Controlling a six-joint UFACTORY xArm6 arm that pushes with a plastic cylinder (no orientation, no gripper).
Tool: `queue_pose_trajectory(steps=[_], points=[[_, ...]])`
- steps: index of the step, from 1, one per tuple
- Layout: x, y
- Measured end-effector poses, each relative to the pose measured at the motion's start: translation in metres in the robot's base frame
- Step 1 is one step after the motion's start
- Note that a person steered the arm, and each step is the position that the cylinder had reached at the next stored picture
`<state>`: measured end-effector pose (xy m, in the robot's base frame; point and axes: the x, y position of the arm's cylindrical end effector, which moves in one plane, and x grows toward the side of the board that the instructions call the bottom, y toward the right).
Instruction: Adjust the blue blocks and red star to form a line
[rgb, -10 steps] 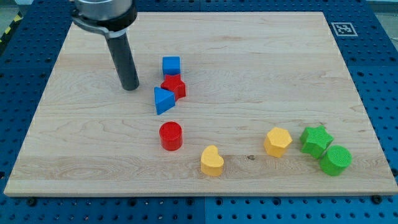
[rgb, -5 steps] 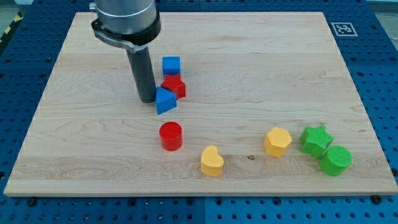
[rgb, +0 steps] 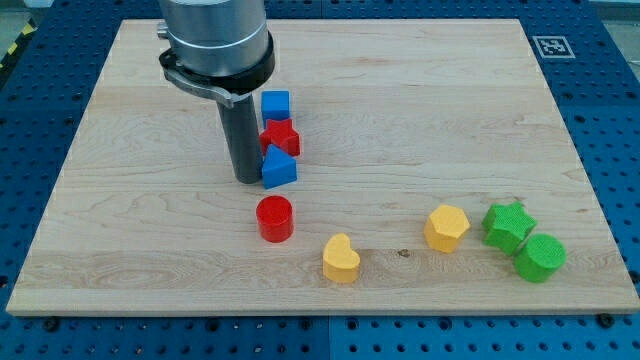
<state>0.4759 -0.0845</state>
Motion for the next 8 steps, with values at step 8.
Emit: queue_pose_trajectory(steps=[8], points=[[0.001,0.017]])
